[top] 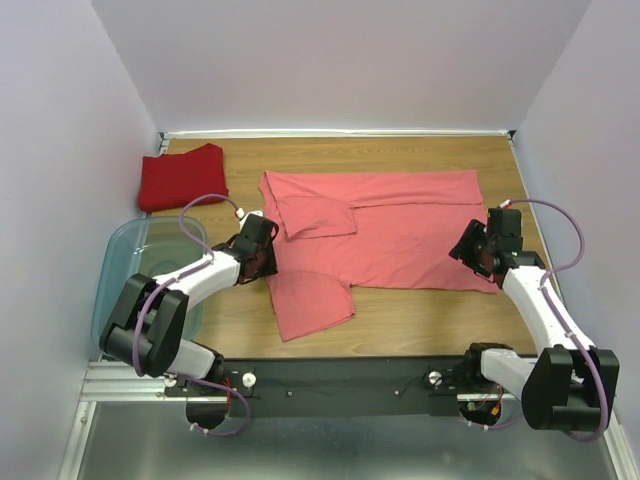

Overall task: Fold and stack the t-shirts
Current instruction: Fold the tshirt

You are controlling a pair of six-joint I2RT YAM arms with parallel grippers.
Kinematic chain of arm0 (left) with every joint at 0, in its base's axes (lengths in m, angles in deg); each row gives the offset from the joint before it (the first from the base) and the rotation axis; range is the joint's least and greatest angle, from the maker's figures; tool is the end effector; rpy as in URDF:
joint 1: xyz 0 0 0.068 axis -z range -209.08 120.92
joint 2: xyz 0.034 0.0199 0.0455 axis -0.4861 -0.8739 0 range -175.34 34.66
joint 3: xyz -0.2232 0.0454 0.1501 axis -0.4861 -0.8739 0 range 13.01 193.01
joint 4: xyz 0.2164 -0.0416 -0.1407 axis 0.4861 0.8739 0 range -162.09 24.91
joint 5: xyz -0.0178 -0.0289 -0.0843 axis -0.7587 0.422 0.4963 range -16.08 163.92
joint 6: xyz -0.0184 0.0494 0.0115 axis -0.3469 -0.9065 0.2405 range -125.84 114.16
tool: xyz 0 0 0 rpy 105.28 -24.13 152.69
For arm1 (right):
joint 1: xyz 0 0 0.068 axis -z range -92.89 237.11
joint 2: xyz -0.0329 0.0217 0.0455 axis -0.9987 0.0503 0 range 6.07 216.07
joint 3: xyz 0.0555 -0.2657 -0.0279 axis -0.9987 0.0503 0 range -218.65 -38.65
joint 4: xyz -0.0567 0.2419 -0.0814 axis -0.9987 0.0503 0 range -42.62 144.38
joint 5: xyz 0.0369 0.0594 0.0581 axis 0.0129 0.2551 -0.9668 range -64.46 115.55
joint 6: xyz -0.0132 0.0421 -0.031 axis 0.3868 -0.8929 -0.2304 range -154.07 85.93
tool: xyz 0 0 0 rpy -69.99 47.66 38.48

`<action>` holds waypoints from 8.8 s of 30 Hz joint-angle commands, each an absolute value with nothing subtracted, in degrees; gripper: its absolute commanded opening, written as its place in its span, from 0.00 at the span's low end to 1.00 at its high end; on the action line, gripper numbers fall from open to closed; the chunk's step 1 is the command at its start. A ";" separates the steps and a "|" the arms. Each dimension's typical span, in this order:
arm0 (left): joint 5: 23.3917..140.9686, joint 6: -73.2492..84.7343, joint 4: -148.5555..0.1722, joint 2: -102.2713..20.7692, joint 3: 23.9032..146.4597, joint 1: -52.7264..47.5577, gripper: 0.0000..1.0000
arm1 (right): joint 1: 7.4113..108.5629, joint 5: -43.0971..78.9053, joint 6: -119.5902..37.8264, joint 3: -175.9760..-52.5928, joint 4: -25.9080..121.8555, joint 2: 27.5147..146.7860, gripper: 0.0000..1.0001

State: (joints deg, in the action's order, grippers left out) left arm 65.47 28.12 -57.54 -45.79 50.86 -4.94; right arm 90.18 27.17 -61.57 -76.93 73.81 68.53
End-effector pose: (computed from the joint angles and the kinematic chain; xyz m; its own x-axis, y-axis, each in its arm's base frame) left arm 0.2361 -0.1001 0.1604 -0.8212 -0.2375 -0.5188 -0.1530 0.9676 -0.2008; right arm 0.2152 -0.0125 0.2173 -0.6517 0.4971 -0.5730 0.4197 0.8655 0.2734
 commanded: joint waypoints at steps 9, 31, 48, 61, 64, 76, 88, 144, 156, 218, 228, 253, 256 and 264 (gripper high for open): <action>60.65 31.43 -49.06 -52.27 52.21 -1.40 0.16 | 90.37 23.87 -62.54 -74.86 73.04 63.03 0.65; 61.88 25.45 -52.93 -45.68 52.83 -1.31 0.00 | 92.91 38.47 -64.13 -82.59 84.20 79.45 0.65; 60.47 25.89 -52.75 -42.42 51.95 0.36 0.00 | 111.19 29.95 -64.83 -80.22 84.64 86.22 0.61; 60.39 25.98 -52.84 -42.43 51.95 1.24 0.00 | 113.92 27.30 -62.37 -79.87 83.68 89.39 0.47; 59.95 25.98 -52.49 -42.51 52.12 1.24 0.00 | 114.71 26.69 -62.10 -79.26 82.89 89.74 0.40; 58.98 26.07 -51.87 -41.81 52.39 1.15 0.00 | 115.59 25.90 -62.01 -79.87 81.92 87.64 0.00; 67.06 22.47 -50.12 -40.40 55.72 -5.69 0.00 | 115.68 17.99 -58.77 -91.29 83.50 83.76 0.00; 64.87 17.02 -51.26 -68.78 83.23 -18.54 0.00 | 107.77 20.71 -56.57 -112.65 69.53 116.81 0.06; 63.90 17.01 -51.52 -65.12 85.08 -18.54 0.66 | 106.10 14.21 -56.57 -113.01 69.18 112.34 0.49; 45.35 11.57 -50.02 -87.59 113.55 -2.54 0.02 | 88.79 2.61 -55.34 -86.46 65.75 81.21 0.80; 46.94 8.75 -59.96 -91.64 115.67 -3.24 0.14 | 87.82 3.13 -55.07 -87.25 64.78 85.43 0.80; 54.92 21.31 -60.57 -67.22 85.90 -6.58 0.35 | 88.69 13.50 -58.41 -94.10 58.81 96.23 0.69; 57.48 21.23 -61.28 -67.82 83.77 -8.16 0.29 | 90.01 13.77 -59.72 -95.07 56.97 98.70 0.60; 62.84 20.35 -58.20 -73.62 82.71 -10.01 0.25 | 95.72 12.89 -62.81 -92.62 52.74 104.59 0.57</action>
State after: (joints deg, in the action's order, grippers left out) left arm 58.52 19.55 -59.68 -72.13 83.80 -9.60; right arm 93.66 11.59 -60.70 -93.85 56.11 102.73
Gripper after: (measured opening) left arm 0.252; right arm 0.580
